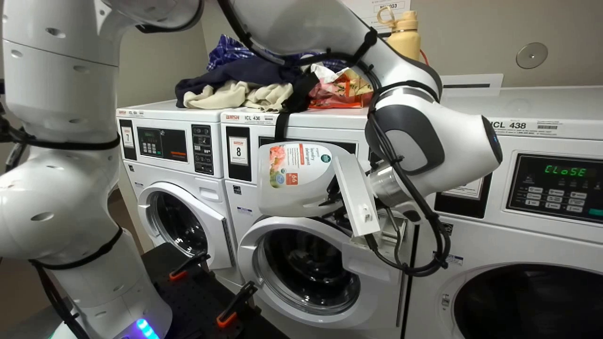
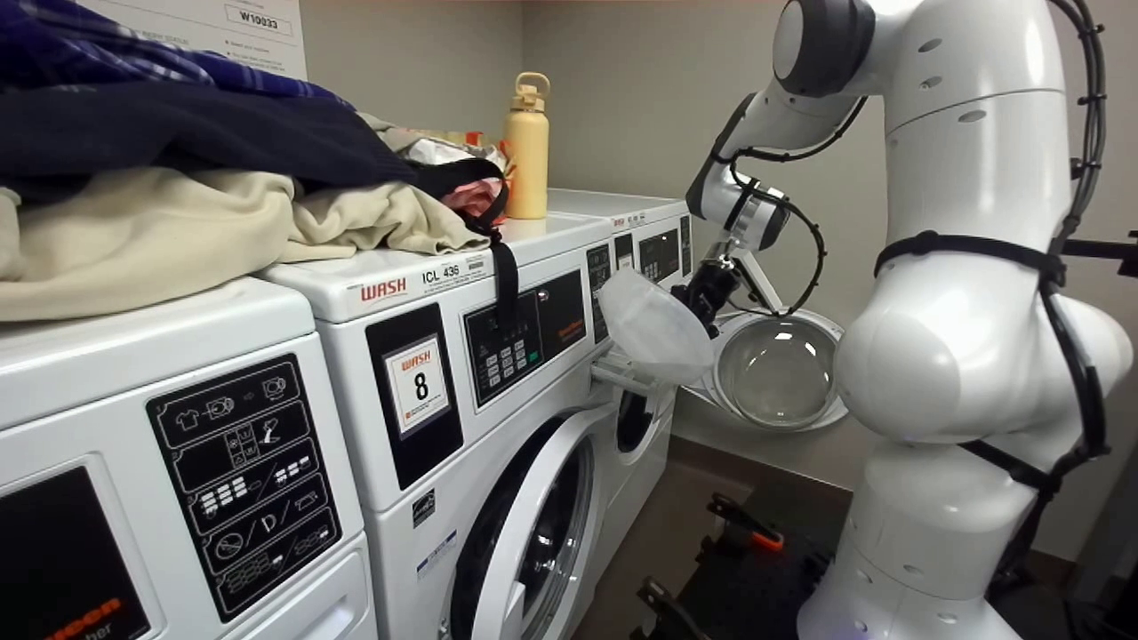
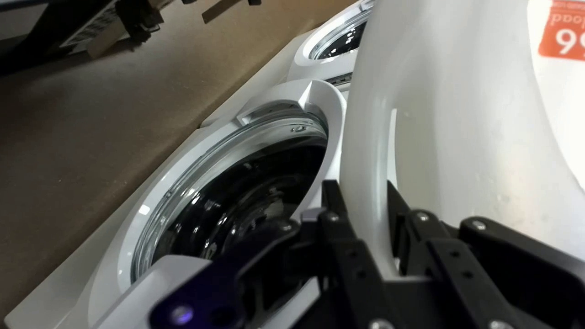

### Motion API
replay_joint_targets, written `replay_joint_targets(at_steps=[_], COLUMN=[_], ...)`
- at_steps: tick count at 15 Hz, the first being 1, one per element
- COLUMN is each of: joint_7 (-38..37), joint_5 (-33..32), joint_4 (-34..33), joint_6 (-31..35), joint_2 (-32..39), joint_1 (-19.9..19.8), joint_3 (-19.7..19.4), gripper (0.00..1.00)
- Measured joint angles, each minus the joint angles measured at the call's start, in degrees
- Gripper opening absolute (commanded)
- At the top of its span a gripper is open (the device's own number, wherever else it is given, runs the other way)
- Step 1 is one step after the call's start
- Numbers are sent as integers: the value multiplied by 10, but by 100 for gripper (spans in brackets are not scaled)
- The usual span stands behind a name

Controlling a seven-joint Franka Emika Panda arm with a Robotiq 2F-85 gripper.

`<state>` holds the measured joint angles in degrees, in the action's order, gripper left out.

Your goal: Pour some detergent in the washing machine

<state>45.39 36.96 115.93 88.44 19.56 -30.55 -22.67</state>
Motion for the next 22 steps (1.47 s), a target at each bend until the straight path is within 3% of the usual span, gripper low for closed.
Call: replay_joint_targets(at_steps=[11, 22], joint_7=[-1, -22], joint_5=[26, 77], joint_4=[41, 102], joint_6=[-46, -69], joint_2=[11, 9], joint_1=[-43, -58], joint_3=[0, -8], gripper=[9, 9])
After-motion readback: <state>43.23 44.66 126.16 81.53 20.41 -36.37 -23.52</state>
